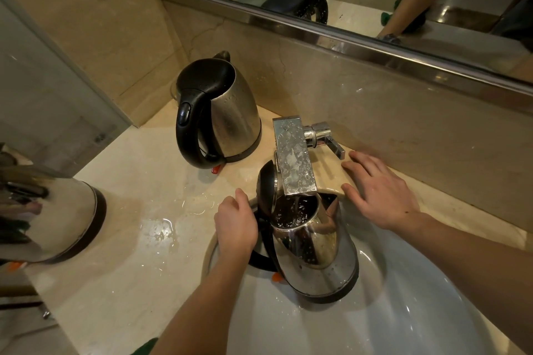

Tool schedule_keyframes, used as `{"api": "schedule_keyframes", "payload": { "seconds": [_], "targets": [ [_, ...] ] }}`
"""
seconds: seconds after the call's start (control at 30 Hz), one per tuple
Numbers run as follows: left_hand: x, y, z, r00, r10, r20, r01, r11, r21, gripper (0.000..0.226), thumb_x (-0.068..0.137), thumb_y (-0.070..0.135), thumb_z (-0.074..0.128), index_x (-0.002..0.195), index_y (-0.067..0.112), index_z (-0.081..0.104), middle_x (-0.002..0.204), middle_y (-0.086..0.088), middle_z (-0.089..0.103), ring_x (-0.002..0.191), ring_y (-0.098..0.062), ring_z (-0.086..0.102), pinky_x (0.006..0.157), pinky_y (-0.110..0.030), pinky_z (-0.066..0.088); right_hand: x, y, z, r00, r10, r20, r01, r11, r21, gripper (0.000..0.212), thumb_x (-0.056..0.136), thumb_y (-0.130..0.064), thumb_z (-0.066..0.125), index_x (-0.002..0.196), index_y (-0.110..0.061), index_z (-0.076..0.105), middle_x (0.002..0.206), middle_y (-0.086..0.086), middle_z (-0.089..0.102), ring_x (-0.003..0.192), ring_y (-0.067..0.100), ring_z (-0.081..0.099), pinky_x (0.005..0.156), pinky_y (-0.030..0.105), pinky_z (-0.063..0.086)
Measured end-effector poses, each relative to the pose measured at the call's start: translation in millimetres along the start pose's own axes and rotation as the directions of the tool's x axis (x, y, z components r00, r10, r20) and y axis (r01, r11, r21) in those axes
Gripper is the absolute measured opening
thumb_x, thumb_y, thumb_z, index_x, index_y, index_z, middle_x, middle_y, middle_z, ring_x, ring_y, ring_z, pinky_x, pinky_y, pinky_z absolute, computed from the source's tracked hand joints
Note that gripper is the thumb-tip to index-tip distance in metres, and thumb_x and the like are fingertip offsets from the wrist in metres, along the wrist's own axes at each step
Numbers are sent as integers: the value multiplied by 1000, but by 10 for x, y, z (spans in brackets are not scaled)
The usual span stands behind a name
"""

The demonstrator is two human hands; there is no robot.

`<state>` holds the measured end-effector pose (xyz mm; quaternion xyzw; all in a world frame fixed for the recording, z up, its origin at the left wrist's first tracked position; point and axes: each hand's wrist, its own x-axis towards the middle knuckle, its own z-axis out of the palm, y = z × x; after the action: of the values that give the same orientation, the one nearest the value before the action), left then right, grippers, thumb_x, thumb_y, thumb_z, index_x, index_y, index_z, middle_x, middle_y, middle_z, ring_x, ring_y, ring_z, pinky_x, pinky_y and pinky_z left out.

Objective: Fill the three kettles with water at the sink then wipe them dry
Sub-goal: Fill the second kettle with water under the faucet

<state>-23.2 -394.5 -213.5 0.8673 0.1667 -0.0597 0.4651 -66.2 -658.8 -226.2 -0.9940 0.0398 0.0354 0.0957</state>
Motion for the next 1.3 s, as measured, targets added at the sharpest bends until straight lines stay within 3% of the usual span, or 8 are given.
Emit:
{"api": "schedule_keyframes", "payload": {
  "seconds": [0.2,0.53,1.3],
  "targets": [
    [2,-3,0,1000,1,4,-1,1000,3,47,105,36,32,63,13,39,63,-4,38,59,-16,38,57,-36,33,-5,-15,-16,1000,-1,-3,1,1000,5,63,93,-59,18,145,-27,37,156,-4,28,143,17,22,111,38,33],
    [3,-3,7,1000,-2,2,2,1000,-3,48,105,36,32,64,13,39,63,-5,39,59,-16,38,58,-36,34,-4,-9,-14,1000,10,15,-10,1000,5,54,98,-52,32,147,-28,34,158,-4,25,145,16,19,113,38,29],
    [8,-10,8,1000,-2,2,2,1000,5,48,105,37,31,65,13,40,64,-4,40,60,-16,39,57,-35,34,12,-18,-15,1000,6,2,-6,1000,-2,67,91,-61,15,144,-27,38,154,-3,31,142,17,24,111,40,35]
  ]
}}
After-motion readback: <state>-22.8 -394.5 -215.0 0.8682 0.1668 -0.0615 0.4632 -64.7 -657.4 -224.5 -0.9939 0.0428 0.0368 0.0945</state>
